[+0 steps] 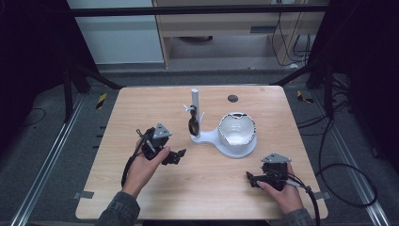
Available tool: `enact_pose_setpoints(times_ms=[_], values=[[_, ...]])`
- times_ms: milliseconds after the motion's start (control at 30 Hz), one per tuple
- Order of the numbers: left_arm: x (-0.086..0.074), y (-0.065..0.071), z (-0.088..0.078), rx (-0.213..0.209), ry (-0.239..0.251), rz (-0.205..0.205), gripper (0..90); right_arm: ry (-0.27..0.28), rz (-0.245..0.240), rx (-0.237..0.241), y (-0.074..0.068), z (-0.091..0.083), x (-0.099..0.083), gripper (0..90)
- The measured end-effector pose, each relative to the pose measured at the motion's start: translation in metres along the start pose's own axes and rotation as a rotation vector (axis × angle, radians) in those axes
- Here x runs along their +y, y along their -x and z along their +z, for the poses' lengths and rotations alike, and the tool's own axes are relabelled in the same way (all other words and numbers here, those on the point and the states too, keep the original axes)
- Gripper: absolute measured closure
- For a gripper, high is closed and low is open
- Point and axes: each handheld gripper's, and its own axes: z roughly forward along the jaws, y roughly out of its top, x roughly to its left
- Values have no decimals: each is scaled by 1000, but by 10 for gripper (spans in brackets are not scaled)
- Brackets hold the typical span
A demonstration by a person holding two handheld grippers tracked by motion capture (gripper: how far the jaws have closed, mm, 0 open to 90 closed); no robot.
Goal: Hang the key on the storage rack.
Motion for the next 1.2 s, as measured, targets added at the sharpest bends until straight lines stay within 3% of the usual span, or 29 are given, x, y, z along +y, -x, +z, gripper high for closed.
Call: enact_pose_setpoints(times_ms=[333, 433, 600, 800, 967, 1133, 1167, 1200], values=[[-14, -11, -12, 39, -128, 25, 79, 0, 1, -1, 0, 0, 0, 4], [-18, -14, -16, 97, -180, 87, 80, -1, 7, 0, 0, 1, 1, 4], [-20, -22, -18, 105, -231, 111, 79, 1, 5, -5, 0, 0, 0, 5], [-20, -34, -17, 109, -231, 75, 69, 2, 11, -9, 0, -2, -2, 4], [-32, -45, -15, 133, -244, 56, 60, 2, 13, -15, 0, -1, -2, 4], [-47, -62, -11, 151, -261, 10, 59, 1, 16, -16, -1, -2, -2, 4], [-54, -69, -11, 159, -262, -29, 59, 1, 18, -18, -1, -2, -2, 4], [-54, -69, -11, 159, -262, -29, 59, 2, 19, -16, -1, -3, -3, 4]])
